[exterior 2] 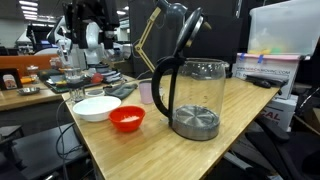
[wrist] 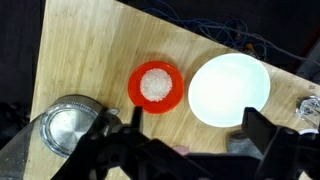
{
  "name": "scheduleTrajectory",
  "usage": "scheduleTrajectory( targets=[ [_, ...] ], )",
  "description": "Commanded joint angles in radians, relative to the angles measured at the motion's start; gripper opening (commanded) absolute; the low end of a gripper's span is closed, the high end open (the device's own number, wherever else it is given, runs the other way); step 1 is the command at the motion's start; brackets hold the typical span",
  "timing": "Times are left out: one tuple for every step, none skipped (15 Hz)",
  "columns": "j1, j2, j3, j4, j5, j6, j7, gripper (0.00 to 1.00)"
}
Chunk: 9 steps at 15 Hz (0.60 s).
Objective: Pour some rice from the orange bowl into the white bowl
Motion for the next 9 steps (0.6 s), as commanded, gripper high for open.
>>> scheduleTrajectory(
  targets=[
    [-0.002, 0.0, 0.003, 0.001, 0.002, -0.002, -0.001, 1.0],
    [-0.002, 0.0, 0.003, 0.001, 0.002, -0.002, -0.001, 1.0],
    [-0.002, 0.0, 0.003, 0.001, 0.002, -0.002, -0.001, 1.0],
    [-0.002, 0.0, 0.003, 0.001, 0.002, -0.002, -0.001, 1.0],
    [-0.002, 0.0, 0.003, 0.001, 0.002, -0.002, -0.001, 1.0],
    [-0.002, 0.011, -0.003, 0.001, 0.014, -0.002, 0.006, 1.0],
    [-0.007, 0.021, -0.006, -0.002, 0.018, 0.003, 0.015, 1.0],
    [-0.011, 0.037, -0.015, -0.004, 0.022, 0.012, 0.018, 1.0],
    [-0.018, 0.053, -0.024, -0.009, 0.023, 0.023, 0.024, 1.0]
  ],
)
